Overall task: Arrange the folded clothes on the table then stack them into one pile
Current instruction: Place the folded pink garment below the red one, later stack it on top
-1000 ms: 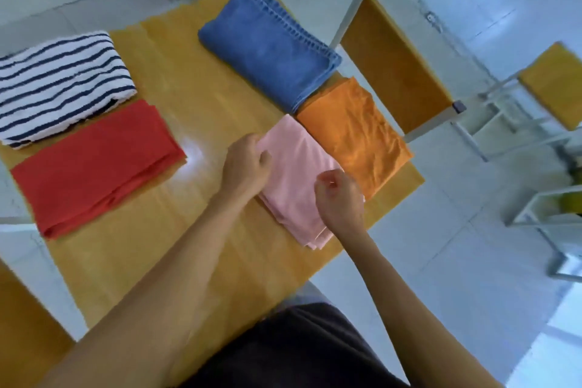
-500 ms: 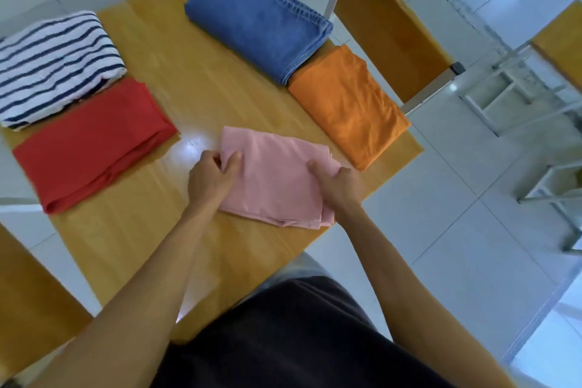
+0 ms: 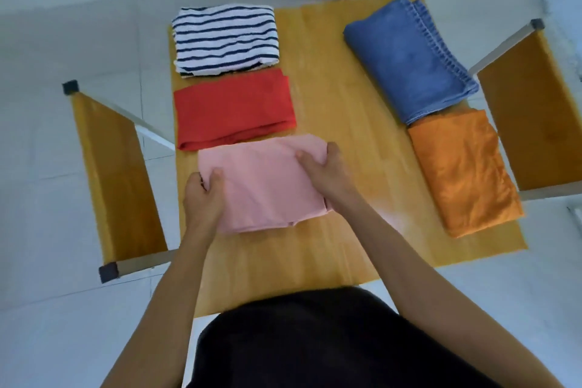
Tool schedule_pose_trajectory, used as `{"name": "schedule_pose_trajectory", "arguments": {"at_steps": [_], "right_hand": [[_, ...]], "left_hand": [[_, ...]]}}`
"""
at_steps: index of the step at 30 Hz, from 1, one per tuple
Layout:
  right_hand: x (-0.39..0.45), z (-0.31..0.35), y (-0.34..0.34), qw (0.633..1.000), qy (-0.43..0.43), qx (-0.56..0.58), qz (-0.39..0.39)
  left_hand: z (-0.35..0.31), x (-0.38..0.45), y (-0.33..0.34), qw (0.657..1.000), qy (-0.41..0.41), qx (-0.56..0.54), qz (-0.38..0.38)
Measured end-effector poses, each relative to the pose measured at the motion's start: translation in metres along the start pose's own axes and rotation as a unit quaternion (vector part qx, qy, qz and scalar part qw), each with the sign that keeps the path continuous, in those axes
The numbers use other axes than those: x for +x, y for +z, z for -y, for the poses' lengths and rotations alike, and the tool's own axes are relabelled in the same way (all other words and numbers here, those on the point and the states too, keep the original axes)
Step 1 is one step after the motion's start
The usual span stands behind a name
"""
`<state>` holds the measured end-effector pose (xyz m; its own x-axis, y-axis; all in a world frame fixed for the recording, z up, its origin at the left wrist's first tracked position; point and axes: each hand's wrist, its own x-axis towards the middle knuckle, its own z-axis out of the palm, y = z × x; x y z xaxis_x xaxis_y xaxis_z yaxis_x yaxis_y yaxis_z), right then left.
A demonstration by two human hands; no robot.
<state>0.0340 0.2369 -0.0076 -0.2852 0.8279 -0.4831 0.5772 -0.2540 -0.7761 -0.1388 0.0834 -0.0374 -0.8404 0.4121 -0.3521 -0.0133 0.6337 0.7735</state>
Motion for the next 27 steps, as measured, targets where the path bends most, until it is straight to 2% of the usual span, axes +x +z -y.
{"name": "schedule_pose_trajectory", "arguments": {"at_steps": [5,10,16,21,24,27], "right_hand": [[0.02,0.015,0.046,0.999,-0.002,-0.036,0.027],[0.031,0.01,0.06,0.998,-0.001,-0.059,0.009],[0.033,0.01,0.06,0.995,-0.006,-0.098,-0.003],[0.021,0.007,0.056,0.991,-0.013,-0.121,-0.05],[0.008,0.001,0.049,0.989,-0.027,-0.121,-0.085],[-0.007,-0.007,0.038,0.991,-0.045,-0.092,-0.09]], "left_hand": [[0.018,0.021,-0.02,0.997,-0.059,0.035,-0.026],[0.021,0.029,-0.018,0.996,-0.05,0.071,-0.032],[0.019,0.022,-0.017,0.996,-0.041,0.065,-0.039],[0.008,0.015,-0.017,0.994,-0.054,0.066,-0.069],[-0.002,0.0,-0.009,0.983,0.014,0.135,-0.127],[-0.017,-0.022,0.009,0.974,0.132,0.143,-0.114]]}}
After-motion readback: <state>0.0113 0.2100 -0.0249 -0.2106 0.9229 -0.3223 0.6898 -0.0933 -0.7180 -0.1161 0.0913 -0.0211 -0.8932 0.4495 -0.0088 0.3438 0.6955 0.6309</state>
